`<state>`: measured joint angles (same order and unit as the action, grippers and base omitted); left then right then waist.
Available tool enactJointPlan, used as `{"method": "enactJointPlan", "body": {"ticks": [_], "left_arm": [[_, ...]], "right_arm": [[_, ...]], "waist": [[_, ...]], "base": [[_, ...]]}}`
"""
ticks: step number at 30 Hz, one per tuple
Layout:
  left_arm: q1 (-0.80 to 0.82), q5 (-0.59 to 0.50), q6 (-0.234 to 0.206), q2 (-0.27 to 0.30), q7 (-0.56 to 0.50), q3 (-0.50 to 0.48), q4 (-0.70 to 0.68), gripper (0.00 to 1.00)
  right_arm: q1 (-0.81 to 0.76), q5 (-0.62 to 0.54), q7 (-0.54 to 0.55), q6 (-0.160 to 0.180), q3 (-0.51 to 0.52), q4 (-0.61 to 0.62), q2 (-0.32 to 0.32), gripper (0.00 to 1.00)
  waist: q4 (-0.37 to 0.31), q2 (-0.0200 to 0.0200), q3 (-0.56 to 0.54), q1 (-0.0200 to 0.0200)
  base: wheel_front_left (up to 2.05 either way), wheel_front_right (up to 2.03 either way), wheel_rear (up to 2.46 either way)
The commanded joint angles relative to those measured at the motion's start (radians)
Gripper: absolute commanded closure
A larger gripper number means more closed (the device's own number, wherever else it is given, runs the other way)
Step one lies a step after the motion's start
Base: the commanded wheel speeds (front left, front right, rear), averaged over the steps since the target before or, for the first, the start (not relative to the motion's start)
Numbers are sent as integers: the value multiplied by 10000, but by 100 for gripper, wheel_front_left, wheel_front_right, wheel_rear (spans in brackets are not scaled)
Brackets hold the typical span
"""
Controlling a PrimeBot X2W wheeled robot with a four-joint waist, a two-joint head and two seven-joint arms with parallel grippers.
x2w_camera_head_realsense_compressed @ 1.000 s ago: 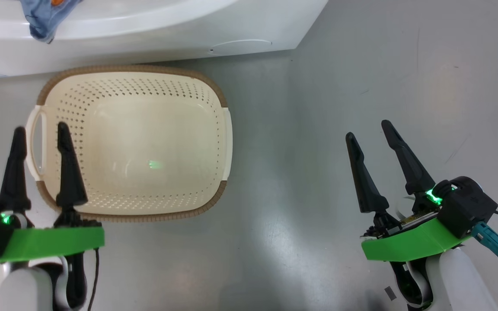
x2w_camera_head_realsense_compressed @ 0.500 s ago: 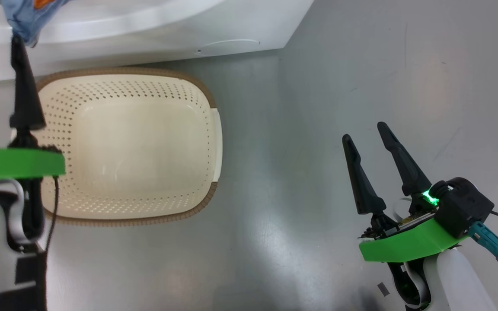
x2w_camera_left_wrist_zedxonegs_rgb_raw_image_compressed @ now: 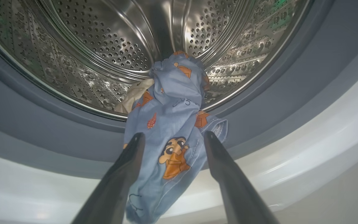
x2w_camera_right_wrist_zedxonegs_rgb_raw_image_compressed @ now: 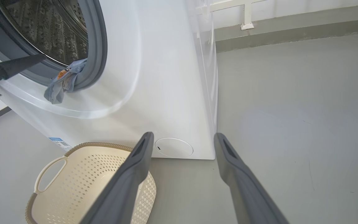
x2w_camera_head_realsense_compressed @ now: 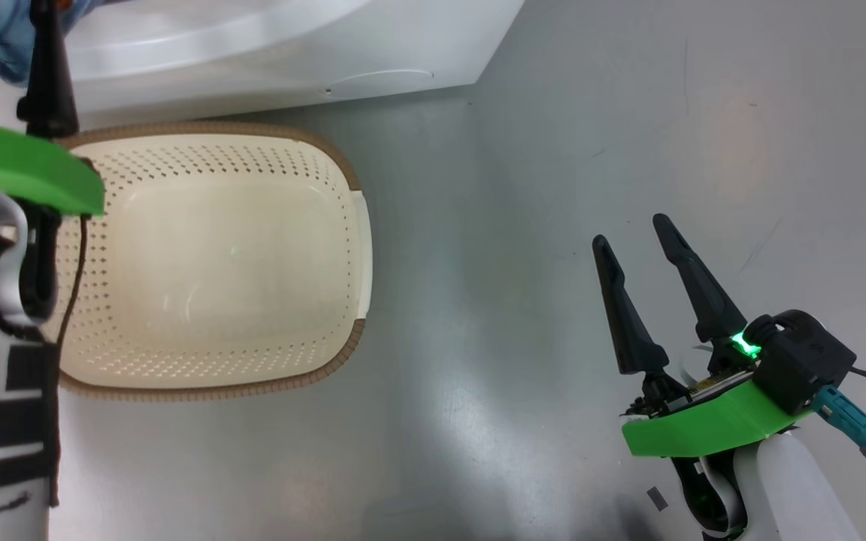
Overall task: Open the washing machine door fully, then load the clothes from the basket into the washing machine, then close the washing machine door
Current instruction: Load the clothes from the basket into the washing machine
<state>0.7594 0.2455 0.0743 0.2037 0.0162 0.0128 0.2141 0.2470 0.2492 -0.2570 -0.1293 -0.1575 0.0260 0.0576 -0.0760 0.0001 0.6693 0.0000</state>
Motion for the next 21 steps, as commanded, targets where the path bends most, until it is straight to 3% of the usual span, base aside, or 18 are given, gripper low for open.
{"method": "enactJointPlan", "body": {"ticks": [1, 5, 21], "left_arm": [[308, -127, 29, 491, -232, -173, 37, 0], [753, -58, 63, 602, -1113, -15, 768, 0], [2106, 261, -18, 757, -2895, 215, 2404, 0]], "right_arm": [[-212, 110, -48, -14, -312, 197, -74, 0], [-242, 111, -48, -14, -278, 200, -74, 0], [-308, 143, -48, -14, -326, 160, -74, 0]], "waist": [[-34, -1, -4, 0], [-84, -1, -13, 0], [-132, -1, -26, 0]], "base": [[0, 0, 0], [0, 0, 0], [0, 0, 0]]}}
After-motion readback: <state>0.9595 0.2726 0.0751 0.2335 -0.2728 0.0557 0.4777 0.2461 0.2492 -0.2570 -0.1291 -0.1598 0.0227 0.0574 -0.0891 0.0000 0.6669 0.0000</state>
